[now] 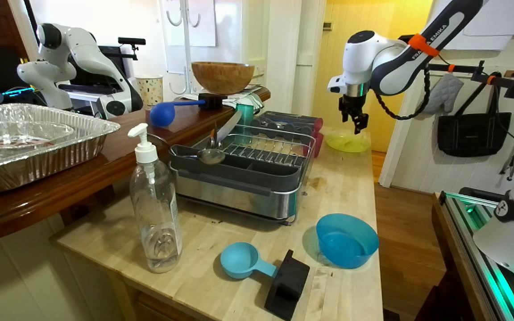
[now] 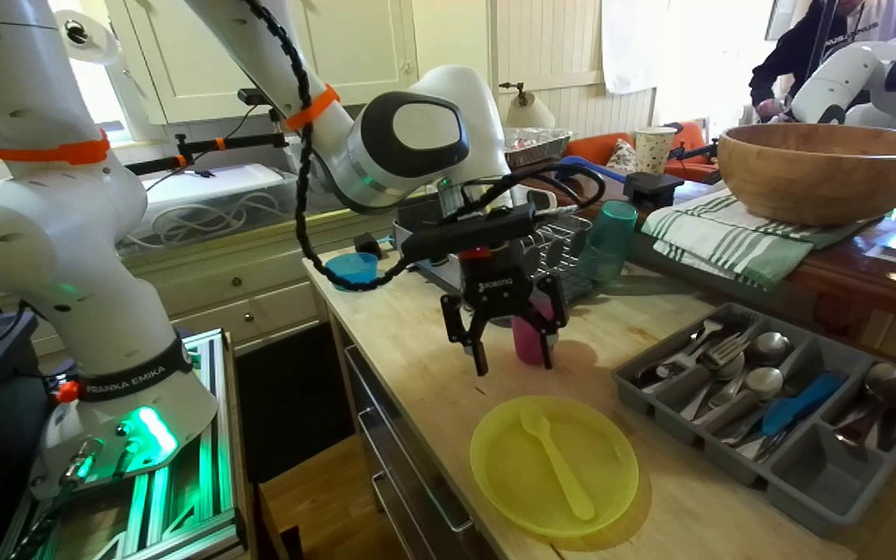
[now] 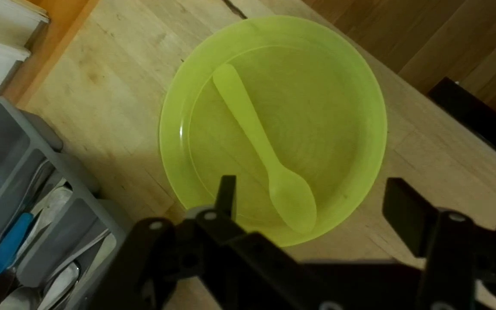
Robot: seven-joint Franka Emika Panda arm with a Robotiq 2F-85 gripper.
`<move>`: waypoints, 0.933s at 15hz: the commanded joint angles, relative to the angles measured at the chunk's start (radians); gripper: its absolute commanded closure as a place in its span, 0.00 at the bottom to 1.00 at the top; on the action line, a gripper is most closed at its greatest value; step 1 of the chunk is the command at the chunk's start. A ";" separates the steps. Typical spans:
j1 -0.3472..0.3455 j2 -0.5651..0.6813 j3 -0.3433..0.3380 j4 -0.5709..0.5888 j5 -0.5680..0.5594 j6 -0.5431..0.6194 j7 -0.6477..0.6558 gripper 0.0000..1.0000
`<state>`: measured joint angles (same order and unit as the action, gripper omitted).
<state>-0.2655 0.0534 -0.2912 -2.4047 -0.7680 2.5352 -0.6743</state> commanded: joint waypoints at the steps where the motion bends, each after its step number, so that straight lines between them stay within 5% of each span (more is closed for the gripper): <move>1: -0.004 -0.067 0.024 -0.028 0.203 -0.055 -0.148 0.00; 6: 0.010 -0.173 0.026 -0.016 0.380 -0.214 -0.242 0.00; 9: 0.019 -0.235 0.046 -0.001 0.380 -0.381 -0.108 0.00; 14: 0.061 -0.341 0.114 -0.058 0.374 -0.501 0.185 0.00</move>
<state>-0.2381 -0.2152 -0.2082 -2.4126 -0.4101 2.0879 -0.6246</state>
